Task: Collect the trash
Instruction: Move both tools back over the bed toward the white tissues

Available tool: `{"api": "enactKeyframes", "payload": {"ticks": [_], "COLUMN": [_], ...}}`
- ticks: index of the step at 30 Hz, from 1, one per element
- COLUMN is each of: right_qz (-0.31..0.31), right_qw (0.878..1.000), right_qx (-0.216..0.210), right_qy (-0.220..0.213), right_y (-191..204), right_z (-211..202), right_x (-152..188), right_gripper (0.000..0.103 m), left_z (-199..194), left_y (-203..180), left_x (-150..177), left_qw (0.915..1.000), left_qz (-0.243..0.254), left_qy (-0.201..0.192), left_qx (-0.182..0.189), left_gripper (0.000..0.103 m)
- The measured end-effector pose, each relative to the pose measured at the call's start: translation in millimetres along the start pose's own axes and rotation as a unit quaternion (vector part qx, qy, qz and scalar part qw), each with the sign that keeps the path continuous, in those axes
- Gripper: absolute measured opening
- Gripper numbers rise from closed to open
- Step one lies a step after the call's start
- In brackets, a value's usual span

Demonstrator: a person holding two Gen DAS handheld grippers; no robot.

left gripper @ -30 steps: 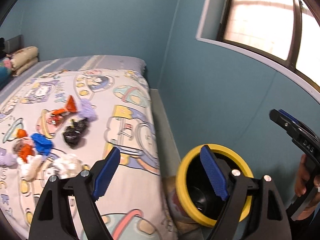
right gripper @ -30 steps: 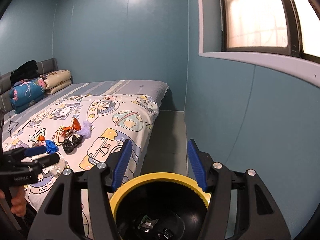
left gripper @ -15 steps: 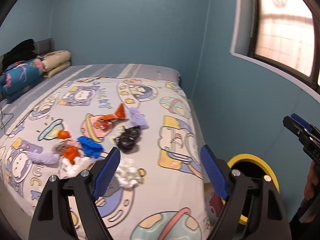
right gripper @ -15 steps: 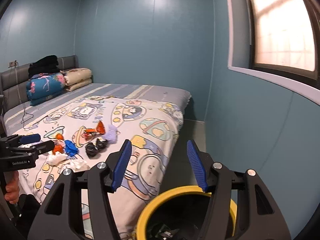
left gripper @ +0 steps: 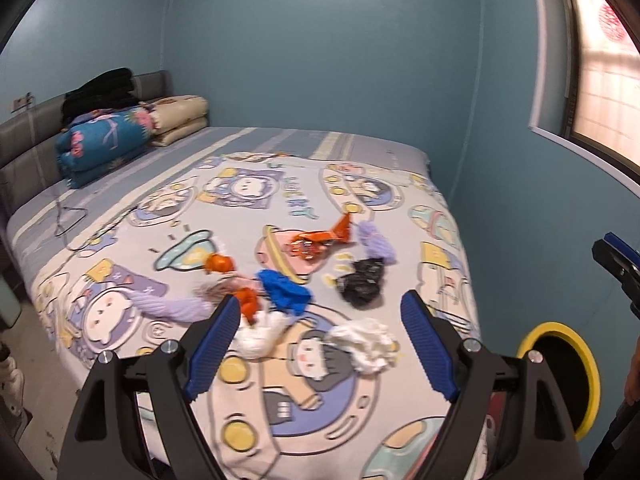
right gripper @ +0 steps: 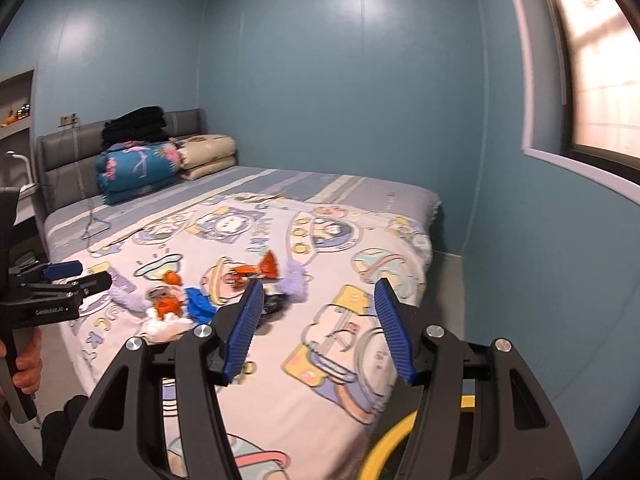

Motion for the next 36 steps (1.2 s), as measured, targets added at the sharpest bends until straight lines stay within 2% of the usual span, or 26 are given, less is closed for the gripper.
{"api": "enactKeyframes", "payload": {"ticks": [10,16,25,29,36], "right_qz": [-0.020,-0.031,-0.043,-0.050,-0.064], "right_qw": [0.998,0.997,0.993,0.991,0.987], "right_qx": [-0.051,-0.072,-0.092,-0.093,-0.091], "right_qy": [0.012,0.026,0.064,0.083,0.119], "right_y": [56,87,116,126,135], "right_z": [36,64,114,135,167], "right_x": [0,9,38,54,87], "right_gripper": [0.055,0.055,0.056,0.060,0.060], "left_z": [5,18,50,67,101], "left_y": [68,96,123,129,134], "left_x": [-1,7,33,47,76], "left_qw": [0.9983,0.9967,0.9939,0.9930,0.9901], "left_qz": [-0.036,-0.058,-0.087,-0.091,-0.099], "left_qy": [0.003,0.014,0.039,0.053,0.086], "left_qx": [-0.046,-0.056,-0.056,-0.052,-0.051], "left_gripper": [0.080,0.080,0.084,0.084,0.086]}}
Point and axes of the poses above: each gripper's, at about its wrist camera, not at the fingertips, and z roughly the way its jaws point, y to its left, x to its underside, the point moved 8 cm from there along z, roughly the way its jaws point, and after that the axes turned 1 degree about -z, right-handed, at the moved point
